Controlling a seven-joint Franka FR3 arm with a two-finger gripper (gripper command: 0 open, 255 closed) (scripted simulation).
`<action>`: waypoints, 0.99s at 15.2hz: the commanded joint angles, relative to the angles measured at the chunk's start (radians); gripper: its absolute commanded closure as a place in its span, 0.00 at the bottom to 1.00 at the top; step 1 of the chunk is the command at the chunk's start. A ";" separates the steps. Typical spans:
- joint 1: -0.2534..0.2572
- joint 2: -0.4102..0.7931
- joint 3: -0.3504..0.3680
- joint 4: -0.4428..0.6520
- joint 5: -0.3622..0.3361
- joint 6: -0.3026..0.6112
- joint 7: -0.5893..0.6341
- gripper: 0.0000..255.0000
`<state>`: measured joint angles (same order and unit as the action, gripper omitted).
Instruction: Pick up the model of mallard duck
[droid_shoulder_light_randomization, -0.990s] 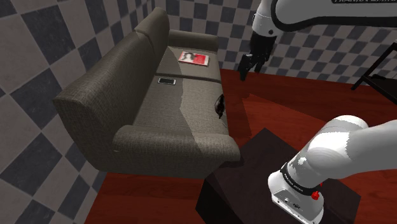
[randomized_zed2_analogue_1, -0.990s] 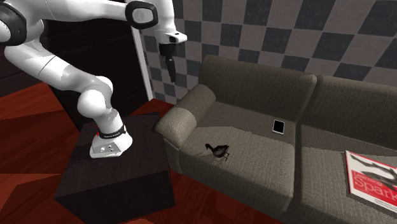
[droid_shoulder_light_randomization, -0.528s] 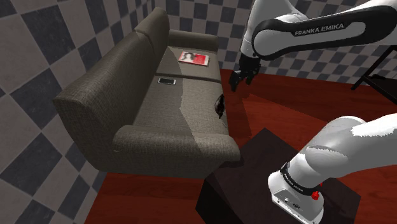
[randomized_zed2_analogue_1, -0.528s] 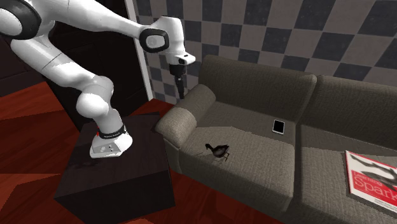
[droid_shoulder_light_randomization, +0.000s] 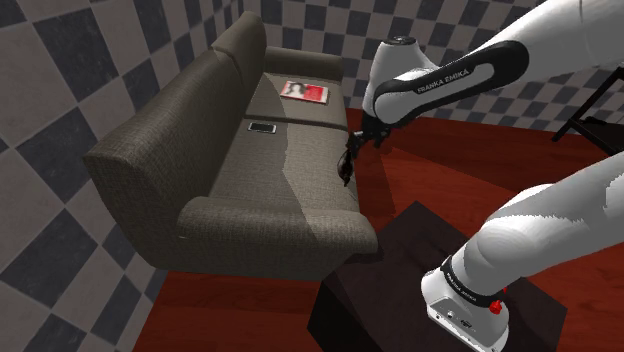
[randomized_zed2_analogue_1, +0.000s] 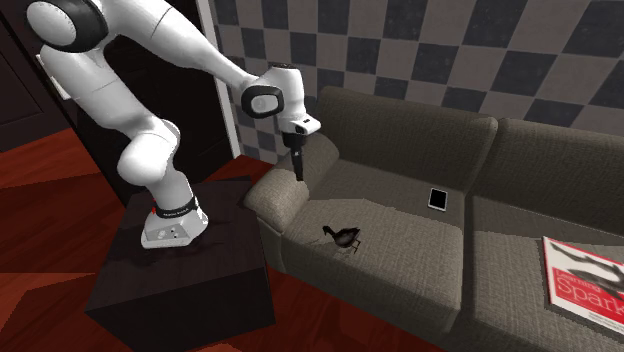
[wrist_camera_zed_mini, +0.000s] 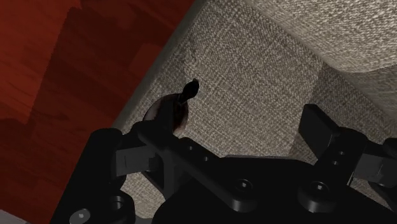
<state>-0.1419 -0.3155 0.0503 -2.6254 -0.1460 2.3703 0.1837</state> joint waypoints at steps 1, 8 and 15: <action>-0.019 0.071 0.000 -0.005 -0.025 0.083 0.030 0.00; -0.078 0.362 -0.015 0.056 -0.165 0.323 0.178 0.00; -0.064 0.660 -0.105 0.195 -0.321 0.496 0.350 0.00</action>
<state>-0.2122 0.3022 -0.0372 -2.4492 -0.4453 2.8386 0.5075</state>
